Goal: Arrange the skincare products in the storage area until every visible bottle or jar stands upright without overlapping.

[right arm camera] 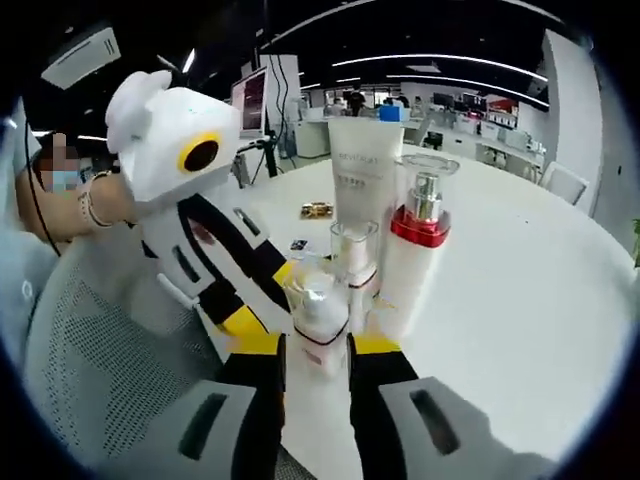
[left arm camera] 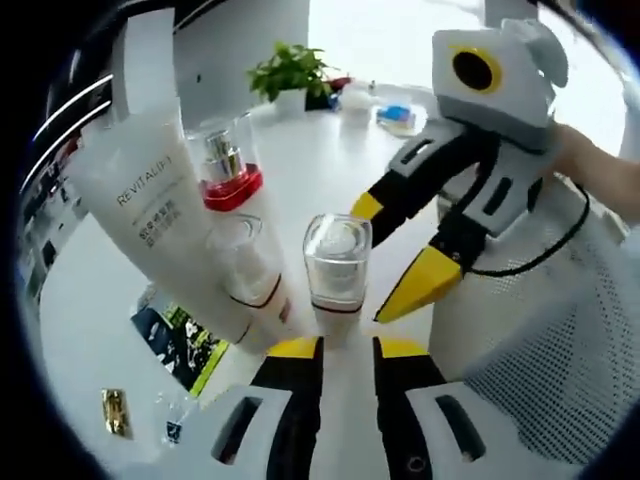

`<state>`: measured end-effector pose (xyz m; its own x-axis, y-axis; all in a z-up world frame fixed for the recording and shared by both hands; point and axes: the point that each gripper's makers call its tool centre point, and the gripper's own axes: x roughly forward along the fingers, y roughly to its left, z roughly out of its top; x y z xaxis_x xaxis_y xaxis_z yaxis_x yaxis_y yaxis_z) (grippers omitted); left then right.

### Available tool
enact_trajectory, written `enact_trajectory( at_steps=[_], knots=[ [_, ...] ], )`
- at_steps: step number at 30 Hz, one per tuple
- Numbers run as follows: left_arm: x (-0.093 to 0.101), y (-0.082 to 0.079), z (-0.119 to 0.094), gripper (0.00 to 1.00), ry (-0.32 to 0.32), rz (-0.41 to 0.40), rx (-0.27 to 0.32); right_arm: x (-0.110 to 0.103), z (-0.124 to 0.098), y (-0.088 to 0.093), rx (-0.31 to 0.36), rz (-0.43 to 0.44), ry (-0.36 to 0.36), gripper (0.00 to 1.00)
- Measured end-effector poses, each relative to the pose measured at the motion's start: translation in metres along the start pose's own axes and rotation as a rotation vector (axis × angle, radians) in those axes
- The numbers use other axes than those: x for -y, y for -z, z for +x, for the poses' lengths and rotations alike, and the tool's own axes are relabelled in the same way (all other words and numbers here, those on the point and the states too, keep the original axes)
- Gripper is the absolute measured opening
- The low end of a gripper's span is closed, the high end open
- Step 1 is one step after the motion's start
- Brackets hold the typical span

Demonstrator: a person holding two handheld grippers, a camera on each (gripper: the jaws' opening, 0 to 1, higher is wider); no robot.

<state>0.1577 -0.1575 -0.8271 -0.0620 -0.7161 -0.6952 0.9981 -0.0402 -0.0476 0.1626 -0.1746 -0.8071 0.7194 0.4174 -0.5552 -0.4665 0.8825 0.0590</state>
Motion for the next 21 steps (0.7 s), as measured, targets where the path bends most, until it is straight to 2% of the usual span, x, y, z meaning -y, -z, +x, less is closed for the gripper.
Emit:
enact_trajectory(
  at_steps=[4, 7, 9, 15, 21],
  knots=[
    [0.002, -0.001, 0.001, 0.14, 0.009, 0.008, -0.003, 0.001, 0.004, 0.004, -0.032, -0.024, -0.009, 0.21],
    [0.002, -0.003, 0.002, 0.14, 0.03, -0.027, 0.008, 0.002, 0.007, 0.006, -0.048, -0.028, -0.017, 0.19],
    [0.002, -0.004, 0.002, 0.15, 0.027, -0.022, 0.005, 0.003, 0.007, 0.008, -0.055, -0.028, -0.018, 0.19],
    [0.004, -0.008, 0.005, 0.15, 0.055, -0.05, 0.018, 0.008, 0.007, 0.01, -0.062, -0.025, 0.001, 0.18],
    [0.001, -0.007, 0.013, 0.21, 0.05, -0.031, 0.0, 0.015, 0.006, 0.01, -0.055, -0.012, 0.018, 0.16]
  ],
)
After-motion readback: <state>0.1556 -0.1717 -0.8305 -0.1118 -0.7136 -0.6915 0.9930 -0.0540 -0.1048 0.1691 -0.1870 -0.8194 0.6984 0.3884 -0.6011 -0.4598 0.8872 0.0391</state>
